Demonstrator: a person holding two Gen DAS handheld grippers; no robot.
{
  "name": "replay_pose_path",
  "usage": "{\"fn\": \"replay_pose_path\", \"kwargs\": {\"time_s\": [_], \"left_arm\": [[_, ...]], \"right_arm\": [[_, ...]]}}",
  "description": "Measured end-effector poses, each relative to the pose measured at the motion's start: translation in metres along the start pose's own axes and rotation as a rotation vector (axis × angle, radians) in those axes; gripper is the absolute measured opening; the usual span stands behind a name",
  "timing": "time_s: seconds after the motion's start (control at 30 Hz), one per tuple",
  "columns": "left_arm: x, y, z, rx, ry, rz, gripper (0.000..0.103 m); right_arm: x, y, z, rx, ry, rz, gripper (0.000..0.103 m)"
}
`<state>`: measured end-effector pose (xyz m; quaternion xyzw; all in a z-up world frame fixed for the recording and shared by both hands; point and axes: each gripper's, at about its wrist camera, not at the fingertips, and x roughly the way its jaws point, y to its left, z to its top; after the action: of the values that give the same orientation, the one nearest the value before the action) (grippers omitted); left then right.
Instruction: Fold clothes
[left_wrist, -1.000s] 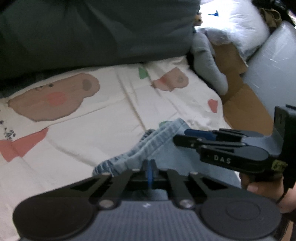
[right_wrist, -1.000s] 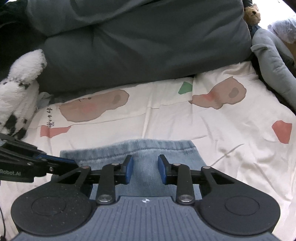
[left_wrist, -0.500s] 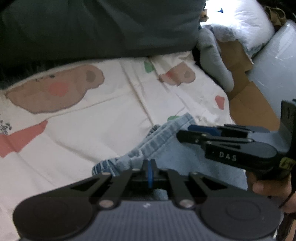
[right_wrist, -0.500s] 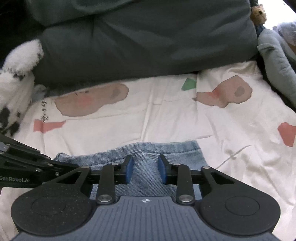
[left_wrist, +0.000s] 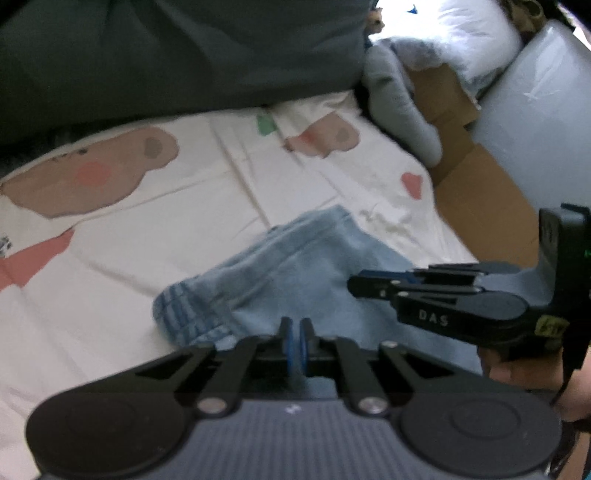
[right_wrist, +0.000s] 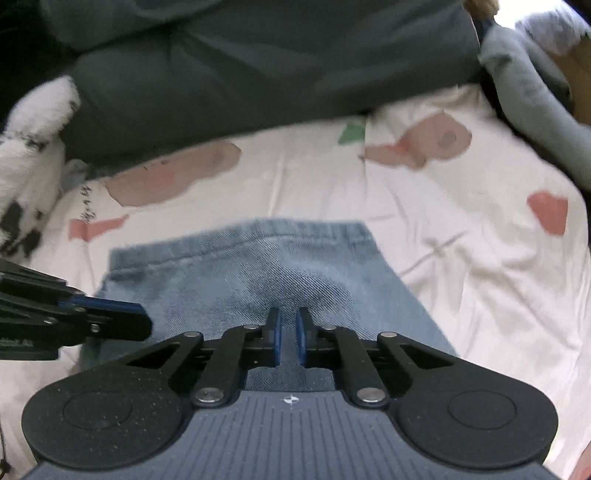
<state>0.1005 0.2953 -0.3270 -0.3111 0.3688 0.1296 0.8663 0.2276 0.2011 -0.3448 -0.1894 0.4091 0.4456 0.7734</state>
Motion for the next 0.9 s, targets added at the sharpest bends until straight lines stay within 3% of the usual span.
{"fn": "replay_pose_path", "kwargs": {"time_s": [0.1,0.23,0.47,0.57,0.9], "left_arm": [[0.004,0.007,-0.003,-0.005,0.01,-0.008,0.003],[0.0,0.003,-0.001,0.002,0.01,0.005,0.003],[-0.014,0.005,0.009,-0.008,-0.064,0.018,0.003],[-0.014,0.01,0.016,-0.007,-0.083,0.034,0.003],[0.008,0.027,0.011,0.001,-0.029,0.024,0.003]], "right_arm": [[0.012,-0.004,-0.005,0.058,0.007,0.0,0.013],[0.005,0.003,-0.002,0.025,-0.021,-0.015,0.013],[-0.008,0.007,0.014,0.018,-0.117,-0.006,0.013],[0.0,0.009,0.019,0.016,-0.109,-0.007,0.01],[0.028,0.02,0.018,-0.017,-0.091,-0.051,0.013]]}}
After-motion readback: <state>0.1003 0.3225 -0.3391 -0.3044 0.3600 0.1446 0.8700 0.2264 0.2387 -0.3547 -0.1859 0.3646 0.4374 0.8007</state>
